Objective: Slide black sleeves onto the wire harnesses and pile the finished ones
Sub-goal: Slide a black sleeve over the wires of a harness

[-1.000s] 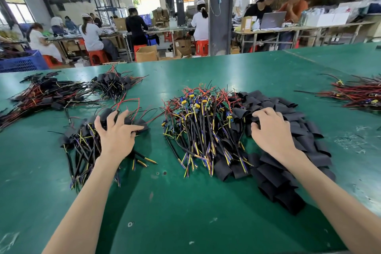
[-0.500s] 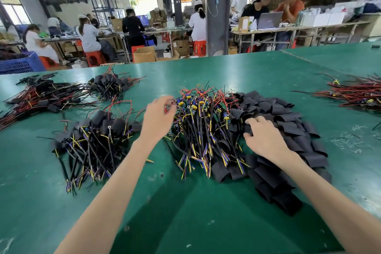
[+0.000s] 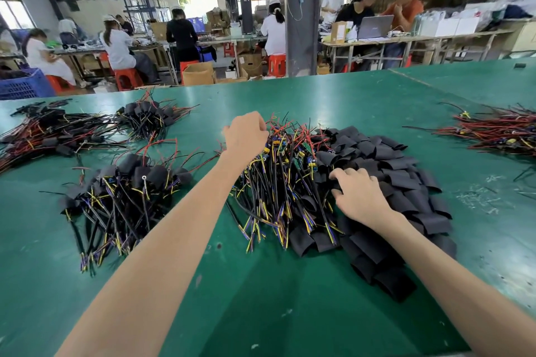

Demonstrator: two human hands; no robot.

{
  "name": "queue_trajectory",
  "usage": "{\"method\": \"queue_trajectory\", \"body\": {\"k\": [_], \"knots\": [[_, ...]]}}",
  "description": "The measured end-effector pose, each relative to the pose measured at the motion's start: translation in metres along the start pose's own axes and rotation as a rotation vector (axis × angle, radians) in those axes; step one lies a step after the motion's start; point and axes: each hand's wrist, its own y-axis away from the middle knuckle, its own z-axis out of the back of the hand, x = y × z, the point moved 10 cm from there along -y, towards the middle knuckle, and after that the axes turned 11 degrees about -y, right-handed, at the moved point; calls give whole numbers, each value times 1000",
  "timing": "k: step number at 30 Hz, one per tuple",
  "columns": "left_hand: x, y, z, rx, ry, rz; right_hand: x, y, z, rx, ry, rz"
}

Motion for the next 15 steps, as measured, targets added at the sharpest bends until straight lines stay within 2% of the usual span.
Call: {"method": "queue_trajectory", "body": {"k": [2, 7, 11, 15], "knots": [[-5, 2, 2, -37, 19, -42, -1, -1, -1, 0, 15, 8], [-9, 2, 3, -2, 231, -49, -1, -1, 2, -34, -41, 15], [1, 0, 9, -14, 423, 89, 0, -2, 9, -88, -102, 9], [4, -1, 3, 59, 298, 139, 0, 0, 19, -143, -229, 9]]}}
